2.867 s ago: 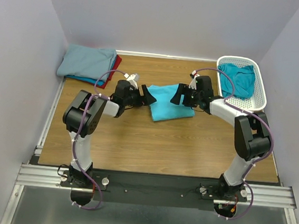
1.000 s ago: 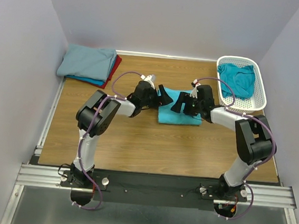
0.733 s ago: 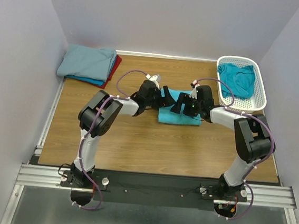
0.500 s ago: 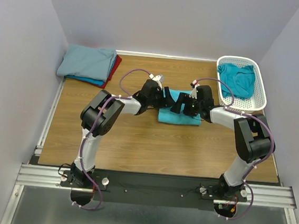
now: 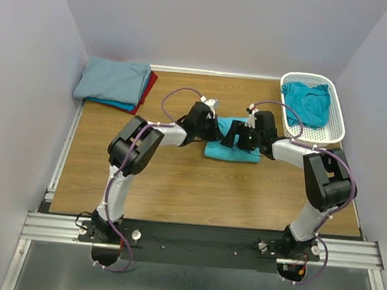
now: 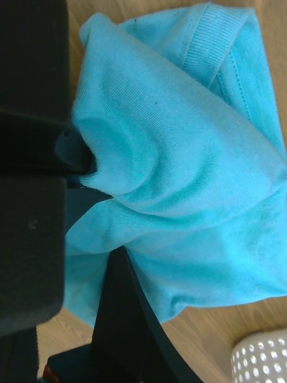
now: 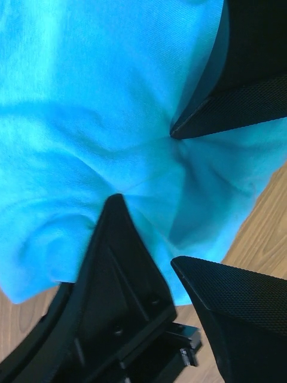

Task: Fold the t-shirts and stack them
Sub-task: Neatly place the folded tshirt to the corner

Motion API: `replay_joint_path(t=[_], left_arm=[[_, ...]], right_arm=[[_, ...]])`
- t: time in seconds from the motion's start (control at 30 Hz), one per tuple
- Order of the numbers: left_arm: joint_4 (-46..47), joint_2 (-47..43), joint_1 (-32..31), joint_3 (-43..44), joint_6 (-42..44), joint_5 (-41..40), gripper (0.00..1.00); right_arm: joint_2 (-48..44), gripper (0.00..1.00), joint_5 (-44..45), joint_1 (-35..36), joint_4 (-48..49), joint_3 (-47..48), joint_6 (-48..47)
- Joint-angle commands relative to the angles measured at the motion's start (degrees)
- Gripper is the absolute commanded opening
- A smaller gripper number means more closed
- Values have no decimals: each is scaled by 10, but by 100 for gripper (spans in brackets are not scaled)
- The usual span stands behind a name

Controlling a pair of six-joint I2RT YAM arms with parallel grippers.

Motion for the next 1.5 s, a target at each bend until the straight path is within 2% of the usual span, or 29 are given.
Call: replay_joint_path(t=[0.0, 0.27, 0.57, 0.73, 1.03, 1.47], left_arm=[[-110, -17, 10, 26, 93, -46, 0], [-290, -56, 38, 111, 275, -225, 0], [-341, -85, 78, 145, 440, -308, 0], [-356, -85, 102, 170, 504, -354, 0], [-402, -38, 164, 296, 605, -352, 0], [-487, 55, 245, 477, 669, -300, 0]], right_arm=[[-39, 86, -19, 4, -13, -19, -8], [-119, 88, -3, 4, -46, -35, -9], [-165, 88, 5, 4, -59, -48, -6], [-178, 88, 7, 4, -59, -57, -4], [-180, 88, -1, 4, -59, -67, -8], [-152, 88, -2, 4, -59, -70, -9]])
